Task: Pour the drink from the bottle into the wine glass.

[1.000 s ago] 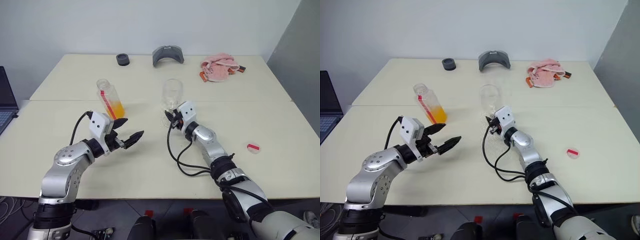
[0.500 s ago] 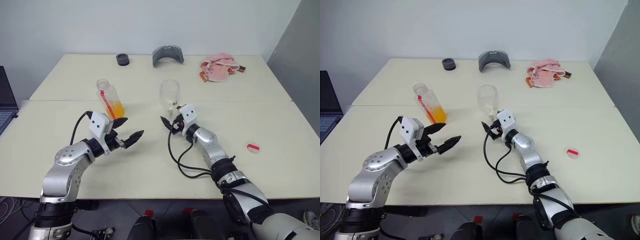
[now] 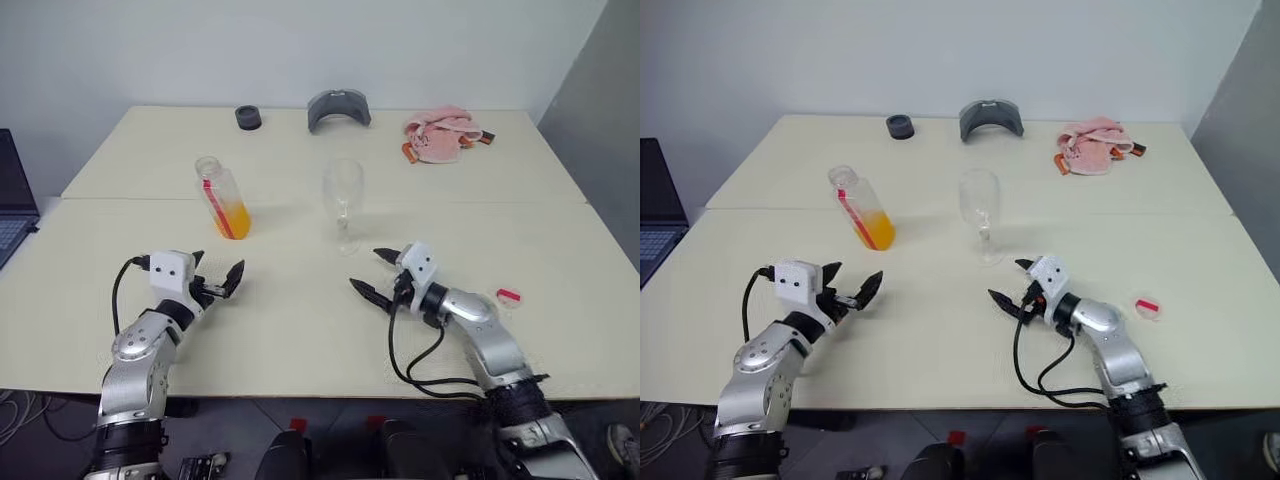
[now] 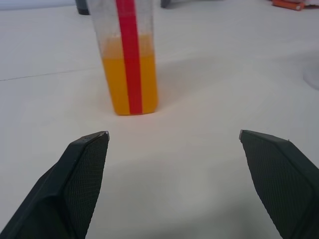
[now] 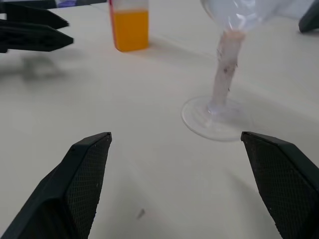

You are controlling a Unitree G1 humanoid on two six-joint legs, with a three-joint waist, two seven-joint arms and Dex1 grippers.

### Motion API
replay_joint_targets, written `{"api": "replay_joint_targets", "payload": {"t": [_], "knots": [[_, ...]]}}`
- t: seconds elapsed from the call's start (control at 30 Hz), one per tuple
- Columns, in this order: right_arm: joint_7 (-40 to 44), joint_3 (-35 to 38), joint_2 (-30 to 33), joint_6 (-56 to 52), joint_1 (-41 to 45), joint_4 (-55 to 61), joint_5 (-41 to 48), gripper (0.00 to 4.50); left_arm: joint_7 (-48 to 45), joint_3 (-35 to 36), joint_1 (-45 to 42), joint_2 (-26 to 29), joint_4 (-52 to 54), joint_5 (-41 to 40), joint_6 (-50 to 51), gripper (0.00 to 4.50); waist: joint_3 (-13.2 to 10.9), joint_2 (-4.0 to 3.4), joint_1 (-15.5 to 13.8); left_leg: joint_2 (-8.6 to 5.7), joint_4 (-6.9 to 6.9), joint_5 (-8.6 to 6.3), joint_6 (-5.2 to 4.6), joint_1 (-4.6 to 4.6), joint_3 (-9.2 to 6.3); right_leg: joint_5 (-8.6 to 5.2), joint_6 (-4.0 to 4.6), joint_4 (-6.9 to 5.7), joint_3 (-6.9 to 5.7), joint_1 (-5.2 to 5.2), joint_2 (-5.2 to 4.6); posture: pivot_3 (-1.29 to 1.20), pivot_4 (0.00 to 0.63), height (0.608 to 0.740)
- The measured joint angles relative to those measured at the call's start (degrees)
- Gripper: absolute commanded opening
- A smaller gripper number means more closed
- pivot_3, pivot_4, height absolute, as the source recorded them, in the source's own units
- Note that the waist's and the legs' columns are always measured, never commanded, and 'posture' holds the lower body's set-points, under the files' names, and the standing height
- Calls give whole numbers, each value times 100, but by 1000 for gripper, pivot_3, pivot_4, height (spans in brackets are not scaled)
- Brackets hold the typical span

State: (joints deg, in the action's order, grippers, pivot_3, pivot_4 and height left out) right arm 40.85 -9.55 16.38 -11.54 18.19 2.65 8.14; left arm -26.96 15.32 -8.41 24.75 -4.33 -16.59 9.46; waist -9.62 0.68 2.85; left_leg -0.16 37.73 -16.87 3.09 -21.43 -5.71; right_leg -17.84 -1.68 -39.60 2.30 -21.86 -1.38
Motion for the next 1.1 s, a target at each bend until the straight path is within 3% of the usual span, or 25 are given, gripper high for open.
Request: {"api": "replay_joint_targets", "payload": {"t": [0.3,1.1], "knots": [[299,-253,316,-924,-179,1288,482,4440,-356,72,-901,397,-1025,-4,-259,4500,0,2,-41,-10,4,1,1,-19,-17,0,0,16,-17,-1,3,0,150,740],[249,-307,369,-1057,49,1375,603,4440,-730,-214,-2665,489,-3158,406,-1171,4500,1,4,-55,-20,13,3,6,-48,-17,1,-1,8,-31,-32,6,0,150,740]]}}
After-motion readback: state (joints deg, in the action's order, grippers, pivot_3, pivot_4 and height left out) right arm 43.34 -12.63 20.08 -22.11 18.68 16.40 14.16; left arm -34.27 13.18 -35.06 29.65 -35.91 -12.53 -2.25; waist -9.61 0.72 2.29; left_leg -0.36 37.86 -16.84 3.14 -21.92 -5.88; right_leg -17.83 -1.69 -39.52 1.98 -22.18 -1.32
